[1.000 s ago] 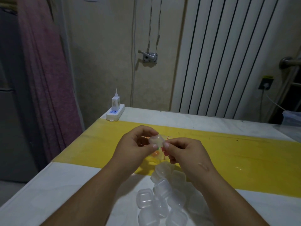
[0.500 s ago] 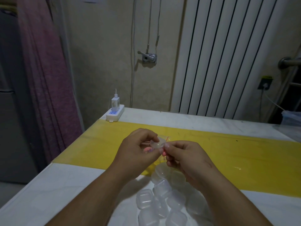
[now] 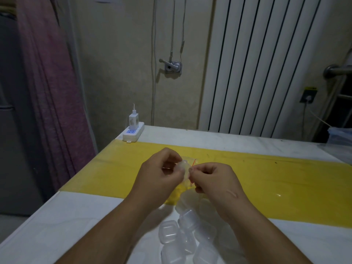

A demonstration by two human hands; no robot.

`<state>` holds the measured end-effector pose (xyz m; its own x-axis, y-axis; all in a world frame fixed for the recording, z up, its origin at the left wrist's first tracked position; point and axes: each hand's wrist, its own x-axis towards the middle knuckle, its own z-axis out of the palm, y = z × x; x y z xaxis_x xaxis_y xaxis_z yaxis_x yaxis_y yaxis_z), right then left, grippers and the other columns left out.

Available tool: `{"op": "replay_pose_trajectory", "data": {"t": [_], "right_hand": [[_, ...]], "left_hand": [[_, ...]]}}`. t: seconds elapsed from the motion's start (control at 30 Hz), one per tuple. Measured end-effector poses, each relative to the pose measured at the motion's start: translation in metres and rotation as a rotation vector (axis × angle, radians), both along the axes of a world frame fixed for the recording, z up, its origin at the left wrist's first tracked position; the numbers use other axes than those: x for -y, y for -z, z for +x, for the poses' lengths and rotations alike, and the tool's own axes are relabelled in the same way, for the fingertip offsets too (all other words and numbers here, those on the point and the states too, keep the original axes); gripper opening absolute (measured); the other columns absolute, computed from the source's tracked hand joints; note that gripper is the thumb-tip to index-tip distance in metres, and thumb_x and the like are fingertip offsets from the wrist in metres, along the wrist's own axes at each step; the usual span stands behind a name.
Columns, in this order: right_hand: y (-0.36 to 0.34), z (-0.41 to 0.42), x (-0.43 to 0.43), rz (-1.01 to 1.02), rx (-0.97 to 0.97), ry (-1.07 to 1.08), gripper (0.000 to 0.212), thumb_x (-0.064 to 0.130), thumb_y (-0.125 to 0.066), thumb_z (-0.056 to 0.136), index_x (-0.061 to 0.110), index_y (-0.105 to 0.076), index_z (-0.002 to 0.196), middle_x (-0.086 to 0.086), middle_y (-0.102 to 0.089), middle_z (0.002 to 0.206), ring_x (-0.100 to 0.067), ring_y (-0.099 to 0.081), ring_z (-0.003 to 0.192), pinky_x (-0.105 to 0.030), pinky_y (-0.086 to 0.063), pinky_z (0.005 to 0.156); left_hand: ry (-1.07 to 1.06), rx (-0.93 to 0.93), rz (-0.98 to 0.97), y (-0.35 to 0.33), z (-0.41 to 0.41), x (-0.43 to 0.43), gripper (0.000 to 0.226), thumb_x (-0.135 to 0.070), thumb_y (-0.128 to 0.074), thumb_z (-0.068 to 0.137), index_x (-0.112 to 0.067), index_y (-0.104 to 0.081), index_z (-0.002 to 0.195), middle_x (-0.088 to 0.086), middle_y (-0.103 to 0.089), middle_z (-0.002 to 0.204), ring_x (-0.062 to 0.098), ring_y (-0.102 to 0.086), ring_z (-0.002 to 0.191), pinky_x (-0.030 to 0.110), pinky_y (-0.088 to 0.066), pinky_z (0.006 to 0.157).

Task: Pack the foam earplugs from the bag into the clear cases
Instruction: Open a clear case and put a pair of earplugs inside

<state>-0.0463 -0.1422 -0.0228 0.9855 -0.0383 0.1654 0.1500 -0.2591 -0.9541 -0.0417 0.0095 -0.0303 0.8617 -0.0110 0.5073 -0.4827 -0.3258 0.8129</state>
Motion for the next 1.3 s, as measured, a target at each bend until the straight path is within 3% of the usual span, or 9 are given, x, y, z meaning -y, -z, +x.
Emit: {"op": "replay_pose_trajectory", "data": {"t": [0.1,0.17,0.27,0.5,0.8,0.93,1.03,1.2,1.3], "right_hand": [[0.002,0.001,0.002,-0.007,-0.012,0.015,0.017,0.013,-0.066,0.081,0.003,-0.070,0.068,-0.003,-0.057,0.056,-0.010,-0.050,0.046,-0.034,-0.046,0.058],[0.001,0.002,0.004,0.014,-0.037,0.000,0.016,0.010,-0.065,0.081,0.001,-0.070,0.069,-0.004,-0.056,0.056,-0.011,-0.049,0.047,-0.034,-0.045,0.059],[-0.002,0.002,0.007,0.057,-0.054,-0.031,0.012,0.004,-0.065,0.080,0.002,-0.073,0.072,-0.004,-0.057,0.057,-0.014,-0.049,0.050,-0.033,-0.047,0.058],[-0.004,-0.001,0.008,0.150,-0.064,-0.099,0.019,0.002,-0.069,0.083,0.013,-0.077,0.070,-0.010,-0.062,0.065,-0.016,-0.053,0.059,-0.030,-0.051,0.060],[-0.008,0.000,0.010,0.132,0.100,0.104,0.005,0.009,-0.076,0.080,0.013,-0.075,0.079,-0.005,-0.072,0.068,-0.018,-0.068,0.060,-0.039,-0.061,0.069],[-0.011,-0.005,0.005,0.125,0.141,0.048,0.001,0.015,-0.075,0.082,0.014,-0.075,0.084,-0.003,-0.075,0.074,-0.016,-0.072,0.069,-0.038,-0.061,0.070],[-0.007,-0.004,0.004,-0.074,0.205,0.084,0.004,0.021,-0.076,0.081,0.024,-0.076,0.082,0.007,-0.074,0.073,-0.008,-0.070,0.071,-0.033,-0.058,0.068],[-0.004,-0.003,0.004,-0.179,0.283,0.091,0.020,0.017,-0.075,0.081,0.035,-0.070,0.074,0.018,-0.071,0.075,-0.001,-0.065,0.074,-0.016,-0.050,0.065],[-0.003,-0.003,0.003,-0.202,0.288,0.092,0.021,0.020,-0.074,0.082,0.038,-0.066,0.074,0.021,-0.070,0.076,0.000,-0.062,0.072,-0.014,-0.046,0.061]], "left_hand": [[0.018,-0.062,-0.129,-0.002,0.003,-0.002,0.010,-0.016,-0.063,0.092,-0.026,-0.063,0.089,-0.002,-0.066,0.076,0.013,-0.061,0.067,0.030,-0.051,0.059],[0.029,-0.138,-0.220,-0.002,0.004,-0.005,0.028,-0.008,-0.051,0.095,-0.031,-0.066,0.096,0.004,-0.068,0.083,0.014,-0.063,0.068,0.029,-0.052,0.058],[0.070,-0.200,-0.261,-0.006,0.002,-0.008,0.043,0.010,-0.038,0.092,-0.017,-0.071,0.090,0.012,-0.066,0.090,0.010,-0.065,0.067,0.022,-0.054,0.058],[0.141,-0.247,-0.133,-0.005,0.000,-0.011,0.033,0.003,-0.080,0.072,-0.019,-0.068,0.094,0.003,-0.070,0.092,0.011,-0.066,0.081,0.029,-0.058,0.075],[0.031,-0.252,-0.026,-0.005,0.000,-0.007,0.035,-0.002,-0.084,0.067,-0.023,-0.071,0.092,-0.001,-0.071,0.086,0.003,-0.064,0.072,0.019,-0.052,0.070],[-0.003,-0.251,-0.017,-0.004,0.000,-0.004,0.035,-0.010,-0.088,0.065,-0.025,-0.070,0.091,-0.004,-0.071,0.085,0.004,-0.064,0.071,0.017,-0.052,0.066],[0.018,-0.260,-0.015,-0.005,-0.002,-0.003,0.035,-0.009,-0.088,0.064,-0.022,-0.070,0.092,-0.003,-0.071,0.087,0.008,-0.065,0.075,0.016,-0.052,0.065],[0.041,-0.262,-0.053,-0.007,-0.004,-0.002,0.032,-0.008,-0.087,0.065,-0.023,-0.072,0.089,-0.005,-0.072,0.086,0.012,-0.067,0.080,0.027,-0.056,0.072],[0.068,-0.268,-0.065,-0.008,-0.005,-0.002,0.031,-0.006,-0.086,0.066,-0.020,-0.072,0.089,-0.012,-0.072,0.084,0.007,-0.067,0.078,0.022,-0.056,0.070]]}}
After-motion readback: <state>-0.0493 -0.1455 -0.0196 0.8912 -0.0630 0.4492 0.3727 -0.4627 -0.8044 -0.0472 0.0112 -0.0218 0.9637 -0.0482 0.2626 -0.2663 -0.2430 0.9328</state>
